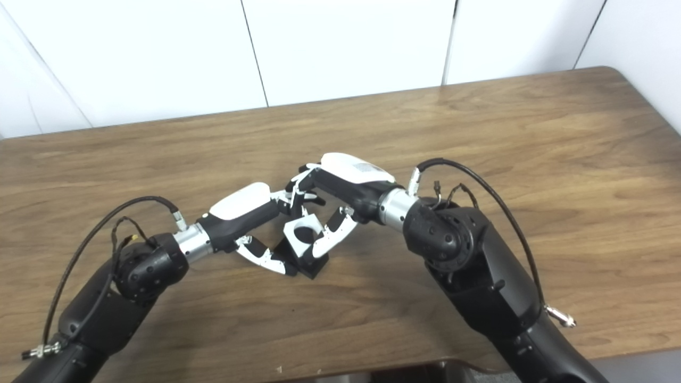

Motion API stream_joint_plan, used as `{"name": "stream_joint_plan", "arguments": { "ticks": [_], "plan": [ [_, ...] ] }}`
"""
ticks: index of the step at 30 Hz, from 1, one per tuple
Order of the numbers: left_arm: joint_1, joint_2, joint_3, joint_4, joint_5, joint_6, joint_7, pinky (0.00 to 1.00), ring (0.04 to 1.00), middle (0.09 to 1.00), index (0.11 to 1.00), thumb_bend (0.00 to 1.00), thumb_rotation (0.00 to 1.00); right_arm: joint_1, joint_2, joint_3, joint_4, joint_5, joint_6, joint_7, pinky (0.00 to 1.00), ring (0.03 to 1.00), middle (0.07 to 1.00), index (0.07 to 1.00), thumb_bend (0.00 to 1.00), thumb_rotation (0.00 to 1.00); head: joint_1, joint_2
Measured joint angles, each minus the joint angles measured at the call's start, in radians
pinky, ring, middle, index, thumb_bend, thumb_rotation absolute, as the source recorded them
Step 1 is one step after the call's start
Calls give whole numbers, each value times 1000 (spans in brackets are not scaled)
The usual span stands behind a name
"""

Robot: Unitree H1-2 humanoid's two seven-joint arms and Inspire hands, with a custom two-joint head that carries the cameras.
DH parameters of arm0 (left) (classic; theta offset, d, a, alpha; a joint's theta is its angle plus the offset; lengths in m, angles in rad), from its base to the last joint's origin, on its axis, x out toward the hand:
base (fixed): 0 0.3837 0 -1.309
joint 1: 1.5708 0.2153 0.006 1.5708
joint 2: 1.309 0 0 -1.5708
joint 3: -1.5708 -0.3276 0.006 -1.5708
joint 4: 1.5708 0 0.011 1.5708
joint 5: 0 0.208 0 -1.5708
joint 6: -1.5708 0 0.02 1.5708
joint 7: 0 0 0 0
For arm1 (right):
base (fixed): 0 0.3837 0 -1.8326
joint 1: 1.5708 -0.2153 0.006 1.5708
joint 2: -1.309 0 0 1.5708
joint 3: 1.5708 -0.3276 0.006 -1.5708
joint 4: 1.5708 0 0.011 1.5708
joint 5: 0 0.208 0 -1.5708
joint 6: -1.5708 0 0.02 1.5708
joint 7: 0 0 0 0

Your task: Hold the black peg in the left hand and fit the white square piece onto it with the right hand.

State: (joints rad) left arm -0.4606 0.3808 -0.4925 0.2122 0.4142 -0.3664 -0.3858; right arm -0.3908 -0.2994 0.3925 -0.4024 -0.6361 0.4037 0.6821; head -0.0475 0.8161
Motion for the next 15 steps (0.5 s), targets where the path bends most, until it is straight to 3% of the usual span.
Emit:
{"name": "stream_joint_plan", "arguments": {
  "ticks": [15],
  "plan": [
    [0,0,0,-6,0,13,-6,851,931,899,493,519,80,1,-5,-1,28,14,-17,-20,1000,955,835,480,519,142,8,5]
  ]
}}
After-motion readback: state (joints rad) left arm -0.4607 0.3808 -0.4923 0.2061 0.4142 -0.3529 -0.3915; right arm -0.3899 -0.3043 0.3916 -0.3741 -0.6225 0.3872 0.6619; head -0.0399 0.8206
